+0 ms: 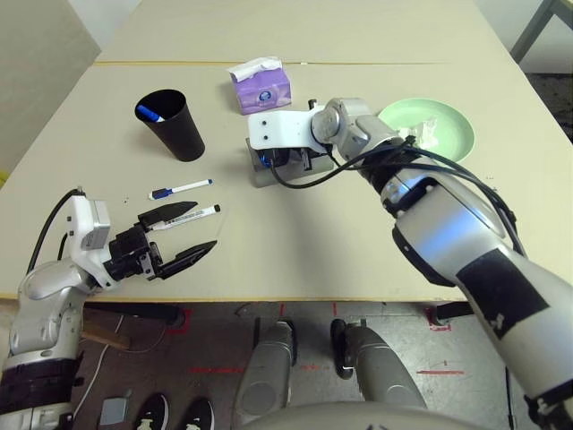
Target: Organize and tidy the items on the table.
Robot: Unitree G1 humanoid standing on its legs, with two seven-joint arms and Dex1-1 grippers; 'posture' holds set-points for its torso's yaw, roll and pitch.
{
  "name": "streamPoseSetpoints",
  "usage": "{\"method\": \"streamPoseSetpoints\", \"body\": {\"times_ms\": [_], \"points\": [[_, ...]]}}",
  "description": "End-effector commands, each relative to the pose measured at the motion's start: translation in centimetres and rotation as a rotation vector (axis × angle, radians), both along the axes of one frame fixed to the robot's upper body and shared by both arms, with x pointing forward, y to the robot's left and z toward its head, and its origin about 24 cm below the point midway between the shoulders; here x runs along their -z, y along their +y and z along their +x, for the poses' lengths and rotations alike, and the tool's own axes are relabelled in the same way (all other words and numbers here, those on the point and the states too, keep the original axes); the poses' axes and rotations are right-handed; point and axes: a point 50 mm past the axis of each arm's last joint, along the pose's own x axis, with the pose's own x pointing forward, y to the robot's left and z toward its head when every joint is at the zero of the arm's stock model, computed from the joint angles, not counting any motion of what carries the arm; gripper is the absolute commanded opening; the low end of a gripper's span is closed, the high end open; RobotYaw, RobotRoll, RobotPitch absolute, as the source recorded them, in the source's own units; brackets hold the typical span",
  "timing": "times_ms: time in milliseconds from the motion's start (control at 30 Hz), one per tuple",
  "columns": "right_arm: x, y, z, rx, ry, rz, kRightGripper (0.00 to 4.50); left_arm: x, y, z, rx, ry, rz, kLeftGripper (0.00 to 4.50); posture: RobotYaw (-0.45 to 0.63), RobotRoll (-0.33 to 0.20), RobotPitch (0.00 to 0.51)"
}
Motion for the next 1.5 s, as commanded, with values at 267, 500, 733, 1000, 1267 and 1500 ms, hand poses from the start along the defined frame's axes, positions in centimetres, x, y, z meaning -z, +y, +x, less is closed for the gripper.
{"method": "streamPoseSetpoints", "body": {"times_ms": [267,500,733,1000,1267,1500], "points": [[-0.8,0.0,0.0,0.006,0.016,0.036,4.49,0.8,0.2,0.8,0.010,0.017,0.014,4.50,0.11,0.000,0.217],[-2.3,-1.7,0.5,0.041,0.075,0.096,4.49,0.9,0.0,1.4,0.021,0.012,0.010,4.50,0.09,0.000,0.212],[-5.6,-6.1,-0.1,0.048,0.295,0.197,4.49,1.1,-0.2,2.1,0.025,0.016,0.004,4.50,0.04,0.000,0.208],[-7.9,-16.1,-7.0,0.060,0.631,0.560,4.49,1.2,-0.3,2.7,0.008,0.013,-0.018,4.50,0.01,0.000,0.213],[-3.3,-21.4,-12.0,0.236,0.775,0.906,4.49,1.1,0.1,3.0,-0.009,0.027,-0.028,4.50,-0.03,0.000,0.222],[1.2,-22.2,-13.2,0.053,0.552,1.048,4.49,0.5,1.0,3.3,-0.061,0.033,-0.021,4.50,-0.03,0.000,0.217]]}}
